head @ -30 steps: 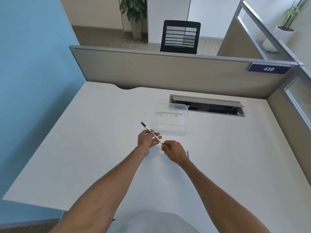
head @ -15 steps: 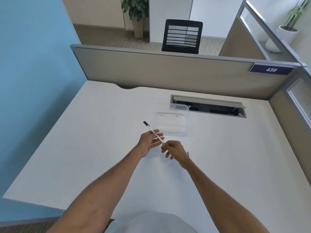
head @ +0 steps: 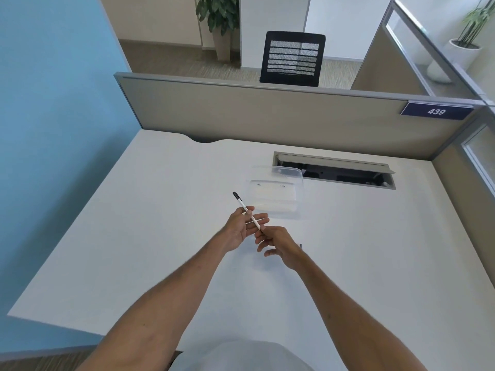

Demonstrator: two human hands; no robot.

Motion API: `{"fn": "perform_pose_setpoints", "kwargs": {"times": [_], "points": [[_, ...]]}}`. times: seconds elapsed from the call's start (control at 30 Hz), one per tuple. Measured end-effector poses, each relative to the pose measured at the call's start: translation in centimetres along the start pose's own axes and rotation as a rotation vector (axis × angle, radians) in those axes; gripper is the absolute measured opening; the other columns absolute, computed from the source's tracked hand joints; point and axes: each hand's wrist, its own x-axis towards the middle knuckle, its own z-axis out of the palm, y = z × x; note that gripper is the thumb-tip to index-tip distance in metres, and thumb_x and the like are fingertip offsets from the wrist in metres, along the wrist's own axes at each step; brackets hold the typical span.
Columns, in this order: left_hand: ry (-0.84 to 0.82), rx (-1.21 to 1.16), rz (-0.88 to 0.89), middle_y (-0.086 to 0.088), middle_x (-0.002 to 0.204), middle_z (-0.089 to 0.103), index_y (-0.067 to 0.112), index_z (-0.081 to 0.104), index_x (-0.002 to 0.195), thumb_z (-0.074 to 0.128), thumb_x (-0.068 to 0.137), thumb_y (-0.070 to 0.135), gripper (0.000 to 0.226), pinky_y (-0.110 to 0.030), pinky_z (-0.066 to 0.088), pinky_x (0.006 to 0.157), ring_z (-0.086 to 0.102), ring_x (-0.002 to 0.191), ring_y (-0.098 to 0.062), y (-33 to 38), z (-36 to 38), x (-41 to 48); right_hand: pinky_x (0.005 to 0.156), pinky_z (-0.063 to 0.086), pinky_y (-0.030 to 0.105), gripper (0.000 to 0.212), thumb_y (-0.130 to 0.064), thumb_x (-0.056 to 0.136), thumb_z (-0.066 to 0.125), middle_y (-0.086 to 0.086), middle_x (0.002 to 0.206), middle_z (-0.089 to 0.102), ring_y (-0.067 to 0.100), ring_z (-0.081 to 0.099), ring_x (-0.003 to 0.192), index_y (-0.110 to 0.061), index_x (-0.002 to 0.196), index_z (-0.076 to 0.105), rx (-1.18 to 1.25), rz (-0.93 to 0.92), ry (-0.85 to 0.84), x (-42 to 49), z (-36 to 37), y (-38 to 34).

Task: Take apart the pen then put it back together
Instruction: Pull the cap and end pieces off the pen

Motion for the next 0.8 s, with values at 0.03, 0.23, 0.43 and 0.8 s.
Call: {"fn": "perform_pose_setpoints", "kwargs": {"times": [0.03, 0.23, 0.43, 0.8], "points": [[-0.016, -0.005, -0.004, -0.025, 0.131, 0.076, 0.012, 0.048, 0.127, 0.038, 0.117, 0.012, 0.014, -0.040, 0.064, 0.095, 0.075, 0.121, -0.039, 0.0, 0.1, 0.0, 0.072, 0.054, 0.037, 0.038, -0.031, 0.111, 0.047, 0.009, 0.093, 0.077, 0.024, 0.073, 0.080, -0.009, 0.100, 0.076, 0.031, 0.034, -0.026, 0.1, -0.1, -0.1], [-0.039, 0.001, -0.001, -0.021, 0.131, 0.077, -0.001, 0.052, 0.140, 0.040, 0.117, 0.010, 0.028, -0.036, 0.064, 0.096, 0.077, 0.120, -0.031, -0.3, -0.1, 0.5, 0.076, 0.056, 0.038, 0.045, -0.027, 0.113, 0.037, 0.011, 0.102, 0.079, 0.024, 0.073, 0.085, -0.008, 0.109, 0.076, 0.049, 0.099, -0.163, 0.2, 0.2, -0.4], [0.053, -0.061, 0.012, -0.018, 0.118, 0.080, -0.001, 0.060, 0.128, 0.042, 0.116, 0.010, 0.024, -0.030, 0.068, 0.079, 0.081, 0.103, -0.027, 0.1, 0.3, 0.4, 0.066, 0.053, 0.030, 0.044, -0.042, 0.115, 0.051, 0.006, 0.082, 0.075, 0.022, 0.077, 0.078, -0.011, 0.093, 0.073, -0.076, -0.052, -0.026, 0.2, 0.8, -0.3], [0.120, 0.010, 0.031, -0.011, 0.115, 0.079, 0.010, 0.060, 0.118, 0.046, 0.116, 0.021, 0.017, -0.041, 0.068, 0.064, 0.083, 0.094, -0.037, 0.3, 0.2, 0.5, 0.056, 0.046, 0.022, 0.038, -0.028, 0.112, 0.056, 0.002, 0.076, 0.076, 0.021, 0.076, 0.069, -0.002, 0.096, 0.080, -0.335, -0.134, 0.091, 0.4, 1.1, 0.5]]}}
